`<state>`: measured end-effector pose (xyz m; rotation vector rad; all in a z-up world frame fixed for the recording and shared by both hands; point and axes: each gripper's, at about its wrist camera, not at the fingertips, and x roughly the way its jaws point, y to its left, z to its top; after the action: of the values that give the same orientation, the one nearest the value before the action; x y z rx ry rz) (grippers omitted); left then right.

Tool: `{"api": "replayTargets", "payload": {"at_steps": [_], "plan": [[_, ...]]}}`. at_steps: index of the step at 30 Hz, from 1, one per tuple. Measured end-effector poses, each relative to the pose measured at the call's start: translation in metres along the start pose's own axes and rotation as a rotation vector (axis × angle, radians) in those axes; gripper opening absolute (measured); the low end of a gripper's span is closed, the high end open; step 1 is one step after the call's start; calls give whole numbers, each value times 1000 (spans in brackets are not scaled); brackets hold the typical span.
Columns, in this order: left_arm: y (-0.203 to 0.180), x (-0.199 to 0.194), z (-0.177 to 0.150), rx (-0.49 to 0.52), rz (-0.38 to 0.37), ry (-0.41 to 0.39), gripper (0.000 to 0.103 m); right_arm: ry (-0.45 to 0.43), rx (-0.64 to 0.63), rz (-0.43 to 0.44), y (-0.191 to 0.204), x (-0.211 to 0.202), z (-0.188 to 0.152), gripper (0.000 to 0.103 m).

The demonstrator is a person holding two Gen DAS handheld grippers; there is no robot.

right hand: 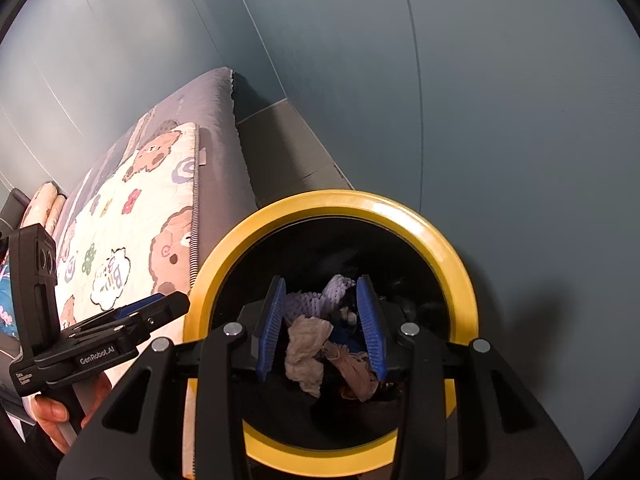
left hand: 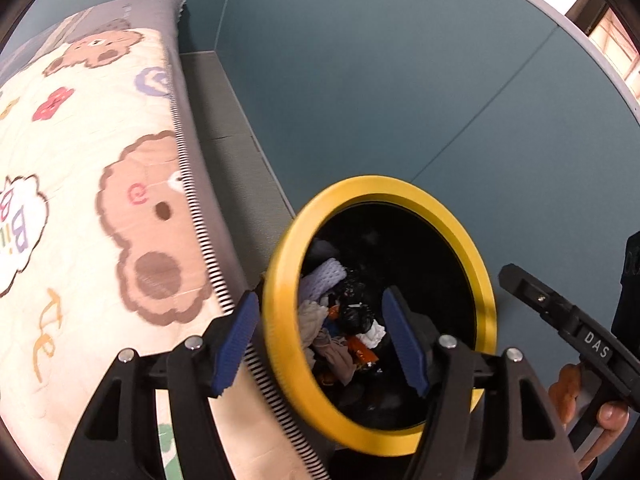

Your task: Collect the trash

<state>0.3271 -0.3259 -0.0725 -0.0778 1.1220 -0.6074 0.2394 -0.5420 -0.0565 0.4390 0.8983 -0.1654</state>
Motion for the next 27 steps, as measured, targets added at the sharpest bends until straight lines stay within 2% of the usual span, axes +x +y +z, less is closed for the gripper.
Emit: {"api": "replayTargets", "payload": {"at_steps": [9,19,27], "plan": [[51,-33,-14,-89,32,-38,62,14,-42,40,34,-9,-10,37],[122,-90,-49,-192,121,-113,62,36,-156,106,108,-17,-29,39],[184,-129,-94,-304,188,-135,62,86,-254,169,176,-8,-51,39]]}}
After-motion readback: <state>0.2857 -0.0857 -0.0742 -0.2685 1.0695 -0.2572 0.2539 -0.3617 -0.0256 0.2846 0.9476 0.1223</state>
